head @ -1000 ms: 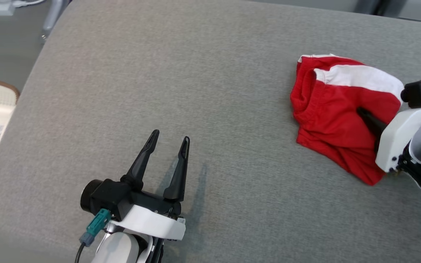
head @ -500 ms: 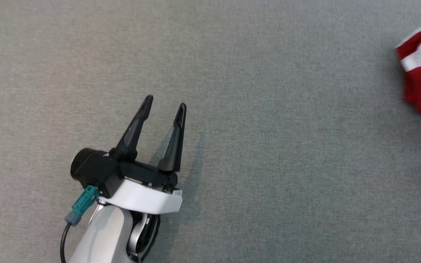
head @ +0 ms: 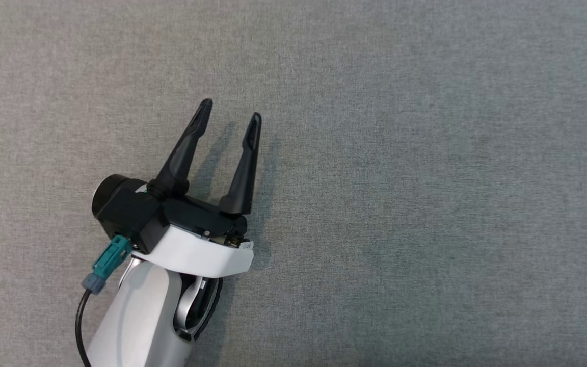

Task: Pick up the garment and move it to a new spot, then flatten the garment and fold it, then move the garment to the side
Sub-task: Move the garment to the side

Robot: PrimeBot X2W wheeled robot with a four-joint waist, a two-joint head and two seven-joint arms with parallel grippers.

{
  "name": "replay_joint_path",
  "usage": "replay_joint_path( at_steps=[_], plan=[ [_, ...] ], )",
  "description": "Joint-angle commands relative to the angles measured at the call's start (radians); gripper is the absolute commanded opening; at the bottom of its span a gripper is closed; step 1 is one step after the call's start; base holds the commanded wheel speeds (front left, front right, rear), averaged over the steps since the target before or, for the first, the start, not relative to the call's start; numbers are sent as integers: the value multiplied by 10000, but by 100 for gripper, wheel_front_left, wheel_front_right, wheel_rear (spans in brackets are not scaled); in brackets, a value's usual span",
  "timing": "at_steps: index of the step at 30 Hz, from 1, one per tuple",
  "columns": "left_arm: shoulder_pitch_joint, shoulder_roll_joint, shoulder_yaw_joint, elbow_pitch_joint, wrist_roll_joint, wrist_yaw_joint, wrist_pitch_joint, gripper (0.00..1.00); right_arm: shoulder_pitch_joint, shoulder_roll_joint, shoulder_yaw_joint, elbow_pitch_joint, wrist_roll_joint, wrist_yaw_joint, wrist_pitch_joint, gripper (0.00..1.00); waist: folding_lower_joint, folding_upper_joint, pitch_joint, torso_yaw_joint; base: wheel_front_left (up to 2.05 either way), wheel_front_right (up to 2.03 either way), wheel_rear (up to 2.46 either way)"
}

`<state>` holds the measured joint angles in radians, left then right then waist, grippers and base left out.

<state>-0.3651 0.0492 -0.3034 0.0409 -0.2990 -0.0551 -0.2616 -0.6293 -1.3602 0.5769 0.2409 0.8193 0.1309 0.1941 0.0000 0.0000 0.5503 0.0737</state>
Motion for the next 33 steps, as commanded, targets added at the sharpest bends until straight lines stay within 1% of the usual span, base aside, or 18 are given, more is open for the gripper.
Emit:
replay_joint_path(
  at_steps=[1, 2, 6, 12, 18, 19, 20, 21, 25, 27, 32, 33],
  plan=[
    [-190, 37, -7, 5, 64, -57, -29, 100, 171, -40, -44, 136, -166, -3, -29, 0, 0, 0, 243, 91, 0, 0, 0],
    [-247, 37, -40, -9, 103, -67, -29, 100, 276, -87, -89, 289, -354, -3, -39, 0, 0, 0, 337, 143, 0, 0, 0],
    [-382, 34, -95, -4, 126, -70, -29, 100, 513, 90, -474, 1099, -1092, -5, -60, 0, 0, 0, 704, 288, 0, 0, 0],
    [-426, 32, -101, 37, 179, -141, -29, 100, 672, 592, -1339, 2223, -2295, -5, 13, 0, 0, 0, 1008, 379, 0, 0, 0],
    [-560, 34, -105, 117, 207, -104, -28, 100, 885, 1237, -2191, 2829, -3262, -5, 164, 0, 0, 0, 1104, 332, 0, 0, 0],
    [-575, 35, -109, 130, 206, -98, -28, 100, 951, 1399, -2342, 2891, -3326, -5, 244, 11, 0, 0, 1094, 315, 0, 0, 0],
    [-573, 32, -121, 141, 204, -93, -28, 100, 1047, 1569, -2420, 2886, -3386, -3, 244, 73, 0, 0, 1068, 299, 0, 0, 0],
    [-563, 35, -134, 160, 188, -77, -28, 100, 1082, 1716, -2700, 2879, -3621, -3, 108, 100, 0, 0, 1004, 274, 0, 0, 0],
    [-472, 35, -131, 200, 170, -54, -29, 100, 1144, 1929, -3164, 2893, -4118, -5, -13, 100, 0, 0, 757, 230, 0, 0, 0],
    [-284, 35, -117, 264, 131, -41, -29, 100, 1213, 1997, -3551, 2788, -4413, -5, 178, 100, 0, 0, 353, 234, 0, 0, 0],
    [48, 34, -75, 318, 52, 11, -29, 100, 1262, 1957, -3906, 2846, -4829, -5, 711, 100, 0, 0, -318, 250, 0, 0, 0],
    [48, 34, -75, 318, 52, 11, -29, 100, 1262, 1957, -3906, 2846, -4829, -5, 711, 100, 0, 0, -318, 250, 0, 0, 0]
  ],
)
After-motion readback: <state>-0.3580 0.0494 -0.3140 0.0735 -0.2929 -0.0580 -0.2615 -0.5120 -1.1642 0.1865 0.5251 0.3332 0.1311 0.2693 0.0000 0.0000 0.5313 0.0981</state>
